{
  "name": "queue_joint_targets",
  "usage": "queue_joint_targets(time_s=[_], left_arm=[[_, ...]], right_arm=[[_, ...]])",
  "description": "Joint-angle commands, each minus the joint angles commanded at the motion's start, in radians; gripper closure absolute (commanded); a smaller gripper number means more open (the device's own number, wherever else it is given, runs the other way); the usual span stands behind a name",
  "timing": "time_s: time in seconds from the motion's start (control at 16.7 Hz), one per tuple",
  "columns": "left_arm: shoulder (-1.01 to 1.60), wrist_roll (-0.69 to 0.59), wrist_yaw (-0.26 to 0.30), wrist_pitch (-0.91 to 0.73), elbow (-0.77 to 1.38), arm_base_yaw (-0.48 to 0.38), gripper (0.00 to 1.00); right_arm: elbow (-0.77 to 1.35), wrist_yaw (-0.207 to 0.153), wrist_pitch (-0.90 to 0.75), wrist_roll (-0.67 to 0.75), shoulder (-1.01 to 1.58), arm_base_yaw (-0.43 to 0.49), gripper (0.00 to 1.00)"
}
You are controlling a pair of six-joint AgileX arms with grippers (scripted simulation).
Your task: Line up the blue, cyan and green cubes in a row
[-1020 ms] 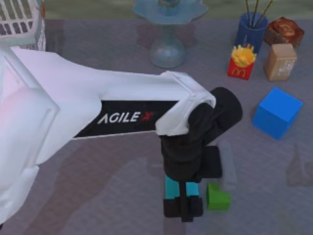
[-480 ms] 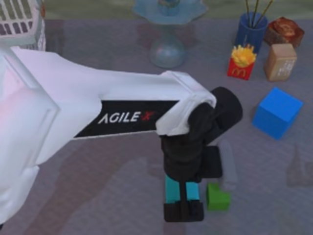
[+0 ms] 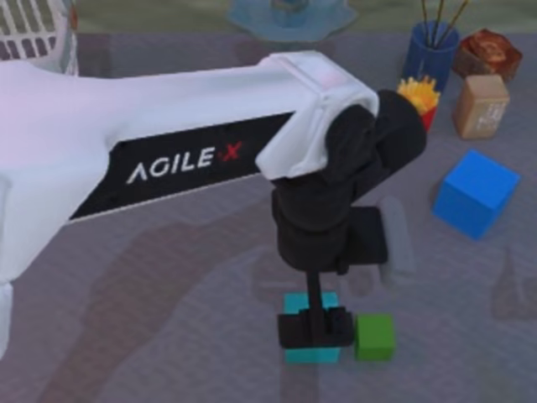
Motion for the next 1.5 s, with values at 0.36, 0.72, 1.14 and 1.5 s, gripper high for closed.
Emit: queue_joint_targets(time_s=[0.36, 0.72, 1.14, 1.5], left_arm=[[-0.003, 0.000, 0.000, -0.009, 0.008, -0.004, 0.00], [-0.216, -0.068, -0.012, 0.116, -0.175, 0.110, 0.00], [-0.881, -0.275, -0.028, 0.459, -0.713, 0.423, 0.00], [-1.493, -0.464, -0.031, 0.789, -1.220, 0.693, 0.00]], right_arm=[[0.000, 0.000, 0.000, 0.000, 0.000, 0.000, 0.00], [0.216, -0.006, -0.151, -0.080, 0.218, 0.029, 0.00], [0.797, 0.000, -0.544, -0.284, 0.919, 0.086, 0.00], [1.299, 0.007, -0.913, -0.470, 1.586, 0.138, 0.00]])
